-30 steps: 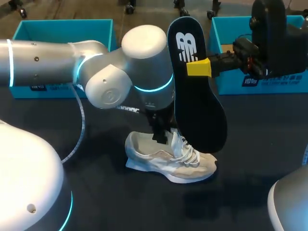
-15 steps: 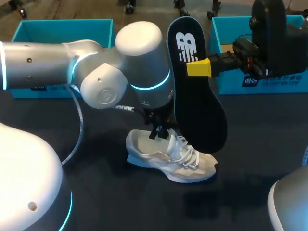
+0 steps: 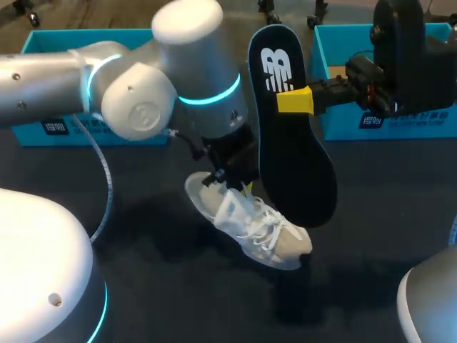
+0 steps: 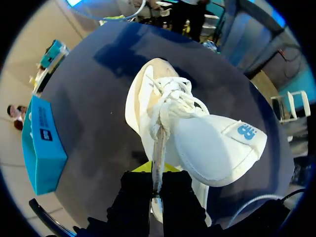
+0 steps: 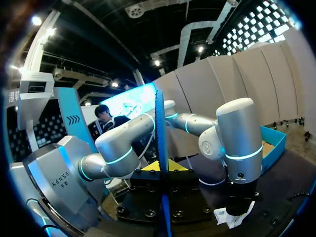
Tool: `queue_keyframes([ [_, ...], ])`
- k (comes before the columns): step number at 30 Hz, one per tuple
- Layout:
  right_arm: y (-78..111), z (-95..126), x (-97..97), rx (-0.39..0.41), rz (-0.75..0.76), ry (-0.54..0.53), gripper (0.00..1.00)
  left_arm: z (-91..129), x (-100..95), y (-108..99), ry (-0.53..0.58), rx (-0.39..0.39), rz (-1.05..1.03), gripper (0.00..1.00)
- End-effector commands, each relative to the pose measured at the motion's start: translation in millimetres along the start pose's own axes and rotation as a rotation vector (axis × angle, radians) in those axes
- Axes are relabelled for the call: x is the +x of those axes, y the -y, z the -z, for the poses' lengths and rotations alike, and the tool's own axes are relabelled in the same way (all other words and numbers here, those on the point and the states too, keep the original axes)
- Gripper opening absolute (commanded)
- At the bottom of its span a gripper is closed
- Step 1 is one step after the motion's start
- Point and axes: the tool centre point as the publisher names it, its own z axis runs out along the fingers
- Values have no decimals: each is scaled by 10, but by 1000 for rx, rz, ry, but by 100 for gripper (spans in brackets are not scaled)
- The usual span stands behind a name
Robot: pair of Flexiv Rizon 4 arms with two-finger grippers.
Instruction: Take the shoe out of the shoebox, open the shoe tongue, remove and reinsert the insole, then place the shoe into the shoebox
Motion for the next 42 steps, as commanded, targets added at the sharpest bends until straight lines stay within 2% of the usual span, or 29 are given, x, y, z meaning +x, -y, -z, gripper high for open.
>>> queue_keyframes([
  [1, -20, -36, -30, 4, 0, -3, 0, 209, 27, -39, 27, -6, -215, 0],
  [13, -20, -36, -30, 4, 0, -3, 0, 209, 27, -39, 27, -6, -215, 0],
  [18, -20, -36, -30, 4, 0, -3, 0, 272, 57, -26, 22, -9, -333, 0],
  [22, -20, -36, -30, 4, 0, -3, 0, 396, 172, -22, 5, -3, -499, 0],
  [29, -20, -36, -30, 4, 0, -3, 0, 399, 279, -38, -7, -23, -602, 0],
  [34, -20, -36, -30, 4, 0, -3, 0, 306, 320, -18, -23, -40, -638, 0],
  [39, -20, -36, -30, 4, 0, -3, 0, 75, 368, 1, -79, -21, -702, 0],
  [42, -20, -36, -30, 4, 0, -3, 0, -44, 348, 6, -96, -36, -700, 0],
])
